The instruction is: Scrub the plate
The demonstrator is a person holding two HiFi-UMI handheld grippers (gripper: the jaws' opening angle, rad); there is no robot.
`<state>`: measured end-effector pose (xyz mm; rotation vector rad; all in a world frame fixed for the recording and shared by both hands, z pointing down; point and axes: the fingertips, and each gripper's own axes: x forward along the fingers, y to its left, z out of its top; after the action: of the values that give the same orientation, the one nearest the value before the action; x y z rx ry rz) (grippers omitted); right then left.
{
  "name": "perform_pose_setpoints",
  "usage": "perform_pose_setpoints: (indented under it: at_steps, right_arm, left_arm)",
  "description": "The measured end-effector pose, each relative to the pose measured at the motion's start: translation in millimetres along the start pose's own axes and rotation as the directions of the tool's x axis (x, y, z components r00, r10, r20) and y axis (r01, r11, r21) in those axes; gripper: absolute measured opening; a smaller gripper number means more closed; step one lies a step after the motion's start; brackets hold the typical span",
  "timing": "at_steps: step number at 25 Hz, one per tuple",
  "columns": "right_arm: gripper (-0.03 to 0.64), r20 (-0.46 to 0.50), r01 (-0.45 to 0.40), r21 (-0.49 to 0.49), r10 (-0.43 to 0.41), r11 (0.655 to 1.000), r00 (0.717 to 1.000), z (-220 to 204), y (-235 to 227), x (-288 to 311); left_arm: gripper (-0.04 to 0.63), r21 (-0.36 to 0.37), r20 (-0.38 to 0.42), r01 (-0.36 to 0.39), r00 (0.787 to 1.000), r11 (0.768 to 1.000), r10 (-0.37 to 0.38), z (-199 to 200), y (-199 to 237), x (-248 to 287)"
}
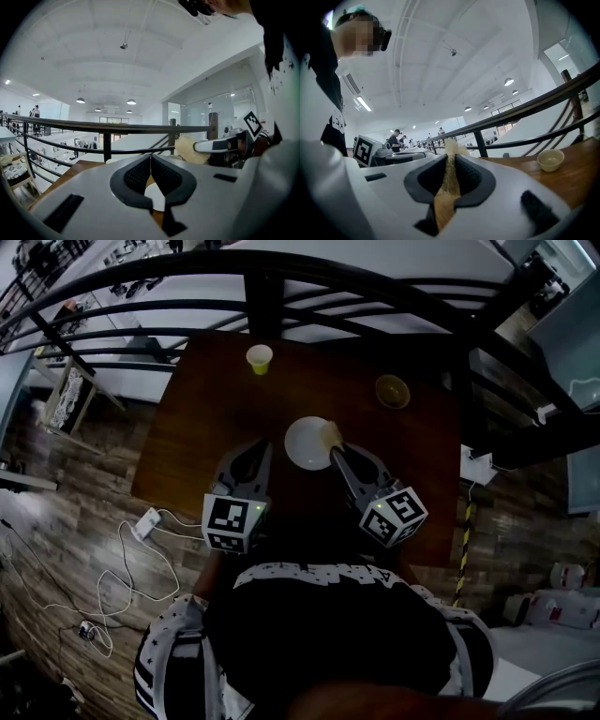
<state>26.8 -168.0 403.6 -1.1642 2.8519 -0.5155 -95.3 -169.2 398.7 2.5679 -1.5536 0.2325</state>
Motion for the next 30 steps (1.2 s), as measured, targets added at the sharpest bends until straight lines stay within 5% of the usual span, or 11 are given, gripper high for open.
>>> perform_pose_setpoints:
  at_steps: [30]
  right_arm:
    - [0.049, -0.099, -0.013, -0.041, 0.009, 0.999, 0.995, -15, -22, 47]
  left_arm:
    - [0.014, -0.027, 0.001, 0.013, 1.0, 1.0, -0.013, -5, 23, 23]
